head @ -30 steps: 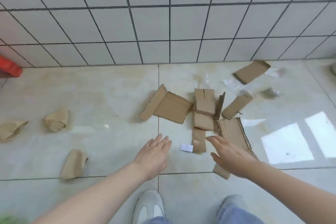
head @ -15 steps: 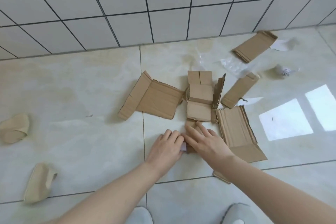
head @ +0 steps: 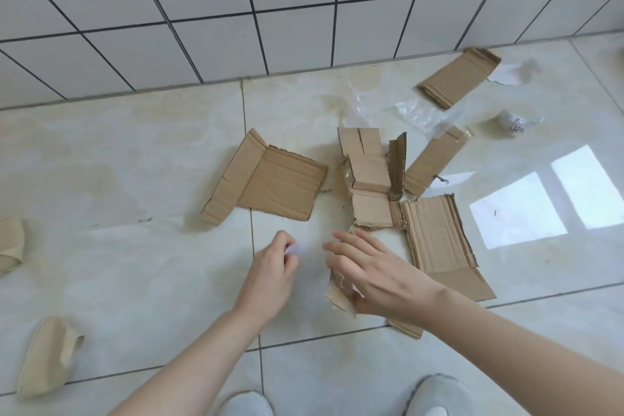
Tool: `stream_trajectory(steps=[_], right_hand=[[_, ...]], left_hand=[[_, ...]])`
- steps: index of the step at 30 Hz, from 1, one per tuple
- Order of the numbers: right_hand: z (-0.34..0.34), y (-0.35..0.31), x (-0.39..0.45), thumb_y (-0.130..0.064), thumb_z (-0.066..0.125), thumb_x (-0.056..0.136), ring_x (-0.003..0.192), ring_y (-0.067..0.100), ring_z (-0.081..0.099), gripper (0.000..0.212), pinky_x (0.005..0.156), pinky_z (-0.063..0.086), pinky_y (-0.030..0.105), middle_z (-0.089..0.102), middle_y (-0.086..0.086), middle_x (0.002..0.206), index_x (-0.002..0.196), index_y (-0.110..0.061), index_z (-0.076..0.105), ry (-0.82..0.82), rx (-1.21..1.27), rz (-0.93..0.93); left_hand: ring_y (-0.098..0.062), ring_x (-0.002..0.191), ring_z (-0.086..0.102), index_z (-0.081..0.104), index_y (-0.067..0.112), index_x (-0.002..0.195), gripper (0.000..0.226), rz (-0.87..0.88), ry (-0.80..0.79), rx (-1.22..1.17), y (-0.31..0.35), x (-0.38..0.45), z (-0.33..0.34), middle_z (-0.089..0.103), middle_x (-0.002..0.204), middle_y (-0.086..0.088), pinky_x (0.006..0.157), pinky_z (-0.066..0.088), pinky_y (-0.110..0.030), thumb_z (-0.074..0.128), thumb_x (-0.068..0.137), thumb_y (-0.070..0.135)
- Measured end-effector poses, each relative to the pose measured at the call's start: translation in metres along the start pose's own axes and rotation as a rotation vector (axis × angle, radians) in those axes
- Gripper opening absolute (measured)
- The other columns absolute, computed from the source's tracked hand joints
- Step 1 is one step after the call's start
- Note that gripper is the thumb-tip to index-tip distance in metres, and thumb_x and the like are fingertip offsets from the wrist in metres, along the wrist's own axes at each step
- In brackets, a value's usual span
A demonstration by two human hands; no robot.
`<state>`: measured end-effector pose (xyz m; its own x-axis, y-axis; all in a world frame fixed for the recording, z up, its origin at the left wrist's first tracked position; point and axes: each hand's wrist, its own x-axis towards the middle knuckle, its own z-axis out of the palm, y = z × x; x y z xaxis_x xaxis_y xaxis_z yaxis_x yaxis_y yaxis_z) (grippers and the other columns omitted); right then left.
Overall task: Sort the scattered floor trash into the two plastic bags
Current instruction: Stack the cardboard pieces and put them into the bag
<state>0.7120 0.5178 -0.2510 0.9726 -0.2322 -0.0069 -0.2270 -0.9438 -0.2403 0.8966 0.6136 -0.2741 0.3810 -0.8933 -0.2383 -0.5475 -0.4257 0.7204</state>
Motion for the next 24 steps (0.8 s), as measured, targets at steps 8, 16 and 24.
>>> stream_trajectory(steps=[8, 16, 24], right_hand=[[-0.054, -0.024, 0.025, -0.031, 0.047, 0.082, 0.085, 0.012, 0.051, 0.037, 0.079, 0.045, 0.025, 0.049, -0.008, 0.093, 0.115, -0.028, 0.031, 0.374, 0.818, 0.445], [-0.046, 0.036, 0.008, -0.038, 0.045, 0.091, 0.068, 0.003, 0.05, 0.024, 0.061, 0.035, 0.025, 0.051, -0.016, 0.083, 0.112, -0.032, 0.036, 0.397, 0.709, 0.821], [-0.018, 0.07, -0.037, -0.043, 0.046, 0.09, 0.095, 0.021, 0.055, 0.032, 0.078, 0.043, 0.037, 0.057, -0.001, 0.106, 0.117, -0.027, 0.038, 0.327, 0.551, 1.186]], left_hand=[[-0.027, 0.07, 0.052, 0.05, 0.021, 0.063, 0.03, -0.14, 0.147, 0.03, 0.022, 0.047, -0.042, 0.055, 0.062, 0.001, 0.06, 0.035, -0.034, 0.031, 0.086, 0.02], [-0.036, 0.11, 0.047, 0.068, 0.003, 0.106, 0.037, -0.198, 0.143, 0.745, -0.002, 0.106, -0.073, 0.059, 0.111, -0.018, 0.085, 0.042, -0.041, 0.041, 0.092, 0.024], [-0.042, 0.121, 0.033, 0.04, 0.004, 0.129, 0.068, -0.176, 0.279, 0.673, -0.015, 0.13, -0.077, 0.036, 0.13, -0.021, 0.1, 0.032, -0.051, 0.069, 0.075, 0.032]])
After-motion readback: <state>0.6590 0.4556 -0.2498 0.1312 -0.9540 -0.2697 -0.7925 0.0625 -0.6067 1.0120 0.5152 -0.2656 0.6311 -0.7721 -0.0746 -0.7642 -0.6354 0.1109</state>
